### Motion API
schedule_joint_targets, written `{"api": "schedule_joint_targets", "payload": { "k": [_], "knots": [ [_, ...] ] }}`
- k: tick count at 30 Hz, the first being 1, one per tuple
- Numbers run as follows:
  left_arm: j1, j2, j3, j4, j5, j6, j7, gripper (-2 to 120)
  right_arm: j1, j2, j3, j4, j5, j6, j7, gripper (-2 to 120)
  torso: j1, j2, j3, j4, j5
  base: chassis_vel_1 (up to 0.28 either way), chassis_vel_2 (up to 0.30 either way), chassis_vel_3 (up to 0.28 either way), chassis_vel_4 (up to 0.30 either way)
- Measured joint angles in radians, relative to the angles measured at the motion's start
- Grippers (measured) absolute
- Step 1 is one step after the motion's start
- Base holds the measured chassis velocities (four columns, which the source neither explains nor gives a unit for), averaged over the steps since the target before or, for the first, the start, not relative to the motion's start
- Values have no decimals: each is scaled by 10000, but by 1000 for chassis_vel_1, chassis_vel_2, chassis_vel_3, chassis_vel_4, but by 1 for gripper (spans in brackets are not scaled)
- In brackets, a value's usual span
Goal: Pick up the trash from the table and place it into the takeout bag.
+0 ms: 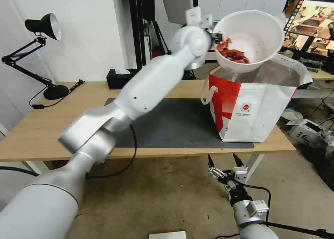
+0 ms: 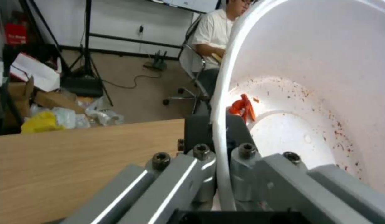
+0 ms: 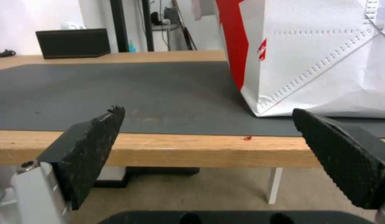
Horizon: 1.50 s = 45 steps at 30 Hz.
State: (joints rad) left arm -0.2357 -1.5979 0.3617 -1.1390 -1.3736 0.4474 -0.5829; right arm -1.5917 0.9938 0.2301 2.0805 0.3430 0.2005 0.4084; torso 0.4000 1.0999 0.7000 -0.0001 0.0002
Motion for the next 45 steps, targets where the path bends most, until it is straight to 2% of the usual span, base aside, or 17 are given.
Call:
{"api": "schedule_joint_targets", "payload": {
  "k": [4, 12, 14, 18, 24, 26, 28, 29, 30, 33, 38, 45],
  "knots": [
    [-5, -23, 259, 96, 262, -177, 121, 0, 0, 0, 0, 0, 0, 0, 0, 100, 0, 0, 0, 2, 0, 0, 0, 0, 0],
    [242, 13, 1079, 280, 1709, -842, 596, 0, 0, 0, 0, 0, 0, 0, 0, 100, -1, 0, 0, 2, -2, 0, 0, 0, 0],
    [349, 23, 1407, 331, 2401, -1117, 930, 0, 0, 0, 0, 0, 0, 0, 0, 100, 0, 1, 0, 2, -2, 0, 0, 0, 0],
    [398, 31, 1678, 389, 2816, -1318, 1142, 0, 0, 0, 0, 0, 0, 0, 0, 100, 0, 0, 0, 1, -2, 0, 0, 0, 0],
    [413, 39, 1785, 389, 2888, -1290, 1334, 0, 0, 0, 0, 0, 0, 0, 0, 100, 0, 0, 0, 1, -2, 0, 0, 0, 0],
    [394, 64, 1787, 346, 2580, -802, 1447, 0, 0, 0, 0, 0, 0, 0, 0, 100, 0, 0, 0, 1, -2, 0, 0, 0, 0],
    [376, 79, 1787, 324, 2446, -625, 1472, 0, 0, 0, 0, 0, 0, 0, 0, 100, 0, 0, 0, 2, -2, 0, 0, 0, 0],
    [292, 116, 1785, 307, 2175, -150, 1581, 0, 0, 0, 0, 0, 0, 0, 0, 100, 0, 0, 0, 1, -2, 0, 0, 0, 0],
    [292, 116, 1785, 307, 2175, -150, 1581, 0, 0, 0, 0, 0, 0, 0, 0, 100, 0, 0, 0, 1, -2, 0, 0, 0, 0],
    [60, 185, 1837, 395, 1795, 809, 1824, 0, 0, 0, 0, 0, 0, 0, 0, 100, 0, 1, 0, 1, -3, 0, 0, 0, 0],
    [-104, 232, 2089, 595, 1490, 1342, 2164, 0, 0, 0, 0, 0, 0, 0, 0, 100, 0, 1, 0, 2, -3, 0, 0, 0, 0],
    [-136, 202, 2478, 816, 1419, 1449, 2465, 0, 0, 0, 0, 0, 0, 0, 0, 100, 0, 1, 0, 2, -3, 0, 0, 0, 0]
  ]
}}
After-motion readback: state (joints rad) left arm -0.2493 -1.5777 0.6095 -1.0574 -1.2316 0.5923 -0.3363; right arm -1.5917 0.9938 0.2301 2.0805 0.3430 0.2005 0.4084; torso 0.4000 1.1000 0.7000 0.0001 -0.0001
